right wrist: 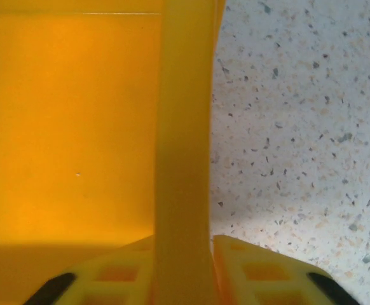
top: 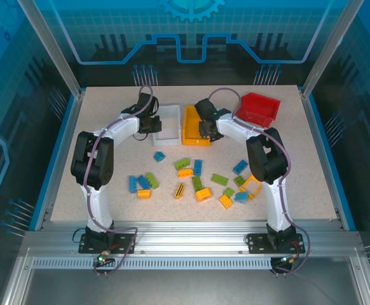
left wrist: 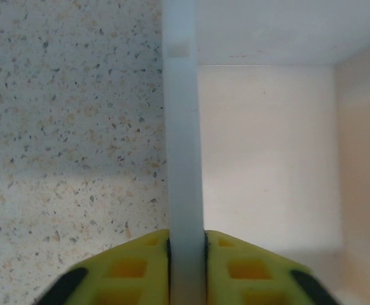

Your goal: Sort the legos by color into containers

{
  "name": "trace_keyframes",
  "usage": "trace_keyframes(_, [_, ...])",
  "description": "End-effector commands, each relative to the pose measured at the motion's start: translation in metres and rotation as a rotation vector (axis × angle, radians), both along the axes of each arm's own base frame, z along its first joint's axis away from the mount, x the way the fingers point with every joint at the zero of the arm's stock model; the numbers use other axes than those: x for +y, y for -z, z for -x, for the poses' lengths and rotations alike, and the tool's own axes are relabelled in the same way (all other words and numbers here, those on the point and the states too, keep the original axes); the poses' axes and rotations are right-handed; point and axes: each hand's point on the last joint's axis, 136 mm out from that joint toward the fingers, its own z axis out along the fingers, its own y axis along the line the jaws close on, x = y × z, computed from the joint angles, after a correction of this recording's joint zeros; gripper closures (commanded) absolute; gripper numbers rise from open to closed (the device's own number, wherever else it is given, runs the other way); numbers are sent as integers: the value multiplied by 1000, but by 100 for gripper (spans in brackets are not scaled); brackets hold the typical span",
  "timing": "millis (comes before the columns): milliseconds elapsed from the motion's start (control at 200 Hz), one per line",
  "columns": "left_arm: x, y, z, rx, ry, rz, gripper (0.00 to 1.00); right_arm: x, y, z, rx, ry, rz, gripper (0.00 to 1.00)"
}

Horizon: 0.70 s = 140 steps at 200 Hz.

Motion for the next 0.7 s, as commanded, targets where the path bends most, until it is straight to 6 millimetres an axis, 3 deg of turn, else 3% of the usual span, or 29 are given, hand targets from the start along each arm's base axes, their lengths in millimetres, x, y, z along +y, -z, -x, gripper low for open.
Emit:
trace_keyframes(0, [-3, -12, 3, -3, 12, -26, 68, -12, -33, 1, -29, 44, -19, 56])
trace_keyframes(125, [-5, -46, 4, -70, 2, -18, 53, -32, -78, 8, -97, 102, -57, 43])
trace_keyframes(245, [-10, -89, 12, -148, -12, 24, 45, -73, -112, 21, -147, 244, -139, 35])
trace_keyframes(330, [-27, -121, 28, -210, 16, 116, 40, -116, -110, 37, -130, 448, -273, 27])
trace_keyframes(445, [-80, -161, 65, -309, 180, 303, 27, -159, -96, 42, -120, 718, -552, 23])
trace_keyframes(580, [-137, -194, 118, -410, 360, 464, 15, -184, -84, 35, -94, 938, -720, 18])
trace_keyframes(695, [-173, -208, 155, -454, 478, 537, 14, -195, -78, 20, -97, 1031, -760, 16])
